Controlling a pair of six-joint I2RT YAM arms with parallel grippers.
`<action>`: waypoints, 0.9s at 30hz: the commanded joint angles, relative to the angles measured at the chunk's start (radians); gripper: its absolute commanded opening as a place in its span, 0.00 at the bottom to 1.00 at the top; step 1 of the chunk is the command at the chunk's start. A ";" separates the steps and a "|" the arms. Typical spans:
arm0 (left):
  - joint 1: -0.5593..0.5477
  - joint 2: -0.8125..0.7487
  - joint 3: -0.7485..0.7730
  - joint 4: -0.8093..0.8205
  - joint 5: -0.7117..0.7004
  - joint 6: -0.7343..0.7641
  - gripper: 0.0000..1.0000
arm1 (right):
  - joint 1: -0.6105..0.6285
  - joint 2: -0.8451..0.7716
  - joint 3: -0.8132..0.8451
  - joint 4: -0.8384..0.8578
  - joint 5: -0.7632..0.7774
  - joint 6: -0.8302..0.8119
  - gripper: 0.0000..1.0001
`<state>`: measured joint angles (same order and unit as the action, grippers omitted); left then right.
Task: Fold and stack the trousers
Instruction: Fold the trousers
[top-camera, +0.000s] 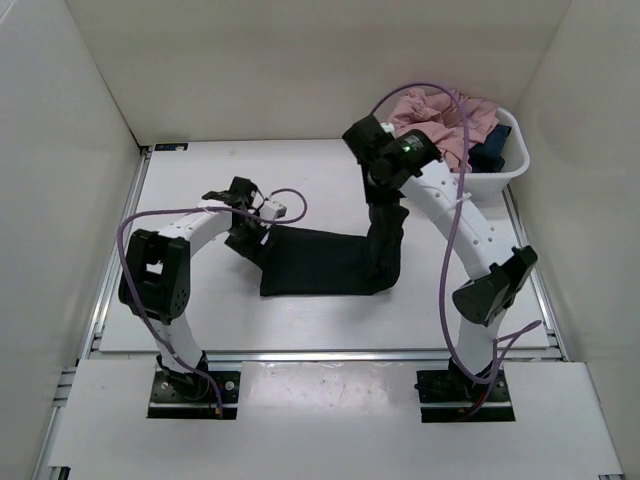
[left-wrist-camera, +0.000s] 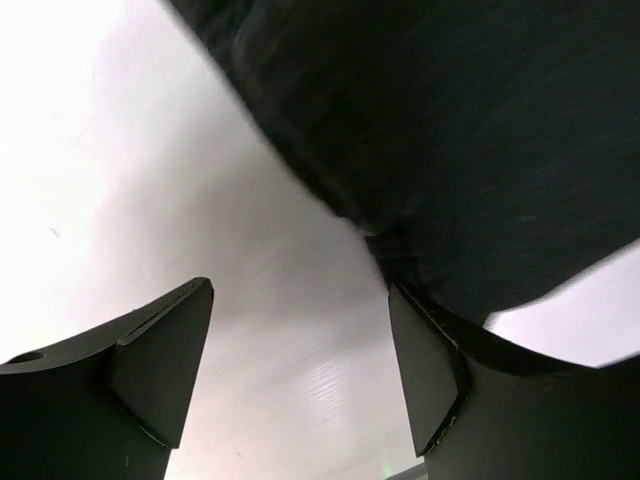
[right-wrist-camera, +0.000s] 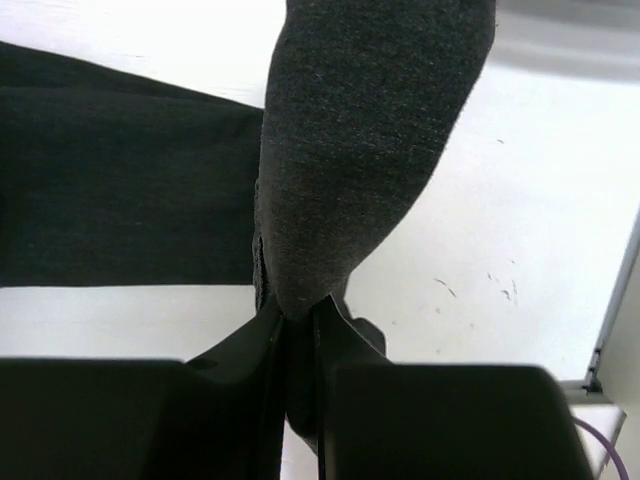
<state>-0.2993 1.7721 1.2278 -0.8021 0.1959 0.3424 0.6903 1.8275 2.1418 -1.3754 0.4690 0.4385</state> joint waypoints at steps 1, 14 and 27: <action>0.046 0.003 -0.062 0.047 -0.018 -0.005 0.82 | 0.025 -0.017 0.050 -0.113 0.063 0.023 0.00; 0.022 0.113 -0.070 0.078 0.221 0.017 0.60 | -0.037 -0.103 -0.091 -0.064 0.045 -0.031 0.00; 0.031 0.133 -0.059 0.087 0.251 0.017 0.42 | 0.221 0.145 -0.096 0.505 -0.220 0.291 0.00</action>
<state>-0.2680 1.8584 1.1767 -0.7181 0.4210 0.3531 0.8883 1.9900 2.1147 -1.0916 0.3202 0.6037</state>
